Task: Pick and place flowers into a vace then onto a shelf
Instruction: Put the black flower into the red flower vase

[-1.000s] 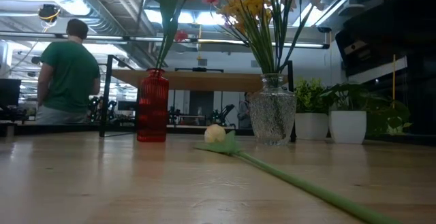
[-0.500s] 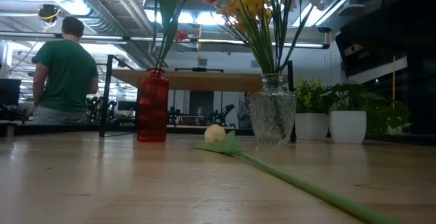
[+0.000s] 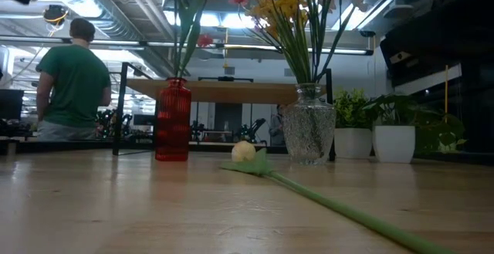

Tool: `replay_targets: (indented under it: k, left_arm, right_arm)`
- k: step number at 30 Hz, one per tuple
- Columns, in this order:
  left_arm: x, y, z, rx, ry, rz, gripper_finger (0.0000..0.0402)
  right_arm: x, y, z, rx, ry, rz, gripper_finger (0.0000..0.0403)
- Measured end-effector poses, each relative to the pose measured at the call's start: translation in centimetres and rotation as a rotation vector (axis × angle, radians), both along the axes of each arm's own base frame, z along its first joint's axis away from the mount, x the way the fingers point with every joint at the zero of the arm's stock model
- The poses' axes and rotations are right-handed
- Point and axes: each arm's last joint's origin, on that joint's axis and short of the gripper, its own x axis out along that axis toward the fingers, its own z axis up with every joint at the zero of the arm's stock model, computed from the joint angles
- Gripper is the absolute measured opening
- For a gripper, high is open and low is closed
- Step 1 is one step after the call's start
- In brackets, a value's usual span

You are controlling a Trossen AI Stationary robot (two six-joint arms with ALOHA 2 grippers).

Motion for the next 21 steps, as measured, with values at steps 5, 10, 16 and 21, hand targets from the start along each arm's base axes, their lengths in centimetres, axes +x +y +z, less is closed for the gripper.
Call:
replay_targets:
  k: [5,10,16,21]
  left_arm:
    - [-0.7,0.2,-1.5,-0.010,-0.027,-0.010,0.0003]
    - [-1.0,0.7,-2.5,-0.022,-0.039,-0.007,0.0003]
    - [-1.2,1.3,-3.4,-0.025,-0.018,0.020,0.0003]
    - [-1.3,1.9,-4.4,-0.034,-0.010,-0.002,0.0003]
  right_arm:
    - [0.0,0.0,0.0,0.000,0.000,-0.001,0.0007]
    - [0.0,-0.1,0.0,-0.007,-0.005,-0.034,0.0007]
    - [0.0,-0.2,0.0,-0.009,-0.008,-0.054,0.0007]
    - [0.0,-0.2,0.0,-0.010,-0.008,-0.053,0.0007]
